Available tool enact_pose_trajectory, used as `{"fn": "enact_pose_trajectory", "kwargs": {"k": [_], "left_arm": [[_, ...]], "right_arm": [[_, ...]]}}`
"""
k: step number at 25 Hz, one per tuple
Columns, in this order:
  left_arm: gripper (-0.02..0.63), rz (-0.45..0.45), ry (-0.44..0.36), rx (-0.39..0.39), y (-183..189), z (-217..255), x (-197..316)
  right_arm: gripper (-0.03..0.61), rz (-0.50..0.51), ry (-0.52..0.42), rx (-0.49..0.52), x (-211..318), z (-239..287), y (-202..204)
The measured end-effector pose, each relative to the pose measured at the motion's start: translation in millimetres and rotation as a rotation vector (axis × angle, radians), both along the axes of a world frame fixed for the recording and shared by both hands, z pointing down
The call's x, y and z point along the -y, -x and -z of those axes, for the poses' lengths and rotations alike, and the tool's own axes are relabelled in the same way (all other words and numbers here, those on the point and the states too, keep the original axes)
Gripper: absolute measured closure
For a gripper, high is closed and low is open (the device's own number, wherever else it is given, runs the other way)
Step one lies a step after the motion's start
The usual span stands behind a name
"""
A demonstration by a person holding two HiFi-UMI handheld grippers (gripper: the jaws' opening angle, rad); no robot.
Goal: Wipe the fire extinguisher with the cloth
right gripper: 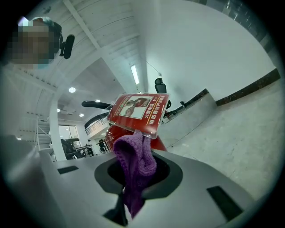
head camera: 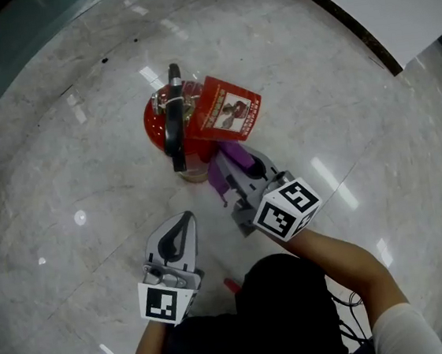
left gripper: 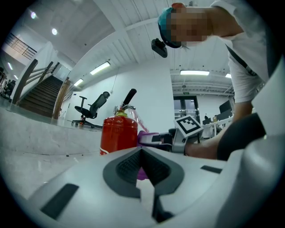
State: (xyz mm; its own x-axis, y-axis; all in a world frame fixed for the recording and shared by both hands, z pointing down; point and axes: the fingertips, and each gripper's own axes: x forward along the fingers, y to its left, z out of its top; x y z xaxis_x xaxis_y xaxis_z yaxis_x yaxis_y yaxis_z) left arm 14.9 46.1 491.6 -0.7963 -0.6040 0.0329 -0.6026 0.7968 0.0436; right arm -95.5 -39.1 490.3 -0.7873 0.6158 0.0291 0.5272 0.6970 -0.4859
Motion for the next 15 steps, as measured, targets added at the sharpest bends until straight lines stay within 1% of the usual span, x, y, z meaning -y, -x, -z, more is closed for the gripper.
{"fn": "enact_pose_trajectory", "kwargs": {"k": [3,7,9,10,12,15], "left_arm": [[0.611,0.015,0.019,-0.015,0.0,-2.0,-4.0],[0.611,0.042,0.006,0.018,6.7,10.7,-8.3],[0.611,0.050,0.032,-0.004,6.2,12.3,-13.8],[0.611,0.050,0.050,-0.005,5.7,16.0,-16.5],[0.611,0.033,0.076,0.015,6.7,31.3,-15.6],[0.611,0.002,0.133,0.023,9.7,49.0,-3.6]], "right_arm": [[0.522,0.036,-0.008,0.041,-4.0,8.3,-4.9],[0.521,0.133,-0.059,0.147,-12.4,23.6,-18.5],[0.522,0.180,-0.075,0.185,-16.3,26.5,-30.1],[0.522,0.201,-0.074,0.191,-17.5,25.4,-36.0],[0.522,0.231,-0.065,0.185,-13.4,19.9,-44.8],[0.521,0.243,-0.060,0.163,10.3,7.4,-49.0]]}}
